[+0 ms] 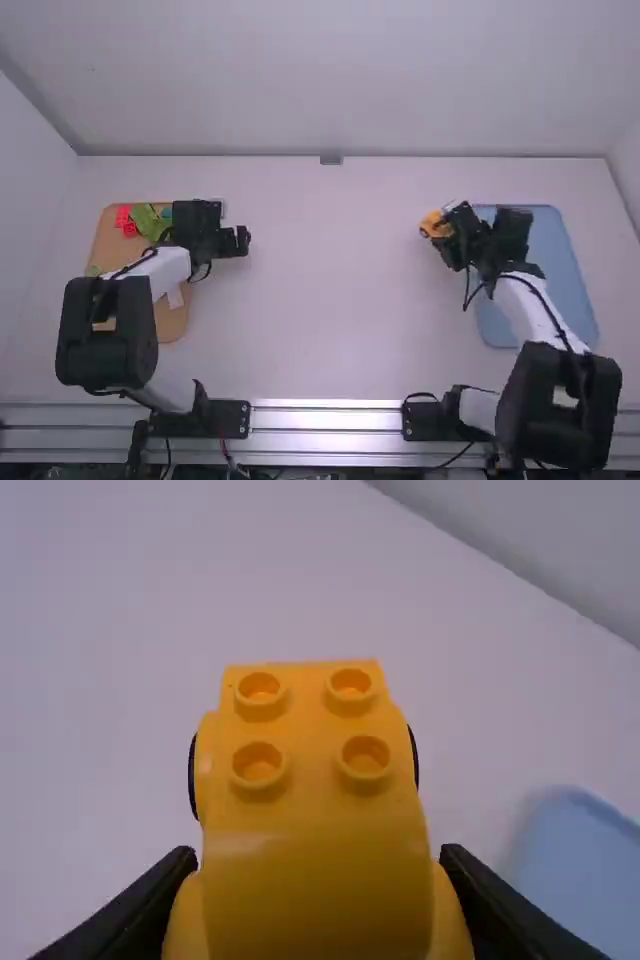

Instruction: Assemble lego blocks to make yellow taxi

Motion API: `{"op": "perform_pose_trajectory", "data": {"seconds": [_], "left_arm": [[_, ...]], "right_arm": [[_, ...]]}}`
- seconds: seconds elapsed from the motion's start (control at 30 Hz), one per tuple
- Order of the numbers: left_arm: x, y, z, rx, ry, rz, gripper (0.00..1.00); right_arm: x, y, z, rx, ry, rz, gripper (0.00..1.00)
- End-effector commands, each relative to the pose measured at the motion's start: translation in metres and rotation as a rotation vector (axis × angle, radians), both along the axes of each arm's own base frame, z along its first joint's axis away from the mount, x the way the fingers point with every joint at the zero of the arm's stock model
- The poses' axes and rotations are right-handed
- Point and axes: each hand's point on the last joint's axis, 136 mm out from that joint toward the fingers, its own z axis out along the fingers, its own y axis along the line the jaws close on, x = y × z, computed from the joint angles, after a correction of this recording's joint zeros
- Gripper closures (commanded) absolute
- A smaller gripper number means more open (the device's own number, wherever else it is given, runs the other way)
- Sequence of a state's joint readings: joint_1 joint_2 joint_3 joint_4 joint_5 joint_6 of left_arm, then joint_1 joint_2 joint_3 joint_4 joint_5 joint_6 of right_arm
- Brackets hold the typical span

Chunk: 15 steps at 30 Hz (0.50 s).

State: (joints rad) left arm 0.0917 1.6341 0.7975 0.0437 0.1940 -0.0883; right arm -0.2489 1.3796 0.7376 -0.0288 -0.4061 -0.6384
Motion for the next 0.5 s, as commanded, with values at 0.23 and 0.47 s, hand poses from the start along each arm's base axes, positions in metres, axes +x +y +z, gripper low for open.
{"op": "perform_pose_trajectory", "data": {"seconds": [0.23, 0.47], "left_arm": [[0.002, 0.008, 0.005, -0.078, -0.001, 0.174, 0.01], [0.005, -0.002, 0.012, -0.061, -0.018, 0.129, 0.01]], "right_arm": [[-0.012, -0.15, -0.03, 0.231, 0.035, -0.645, 0.51], [-0.015, -0.158, -0.068, 0.271, 0.116, -0.692, 0.01]]}}
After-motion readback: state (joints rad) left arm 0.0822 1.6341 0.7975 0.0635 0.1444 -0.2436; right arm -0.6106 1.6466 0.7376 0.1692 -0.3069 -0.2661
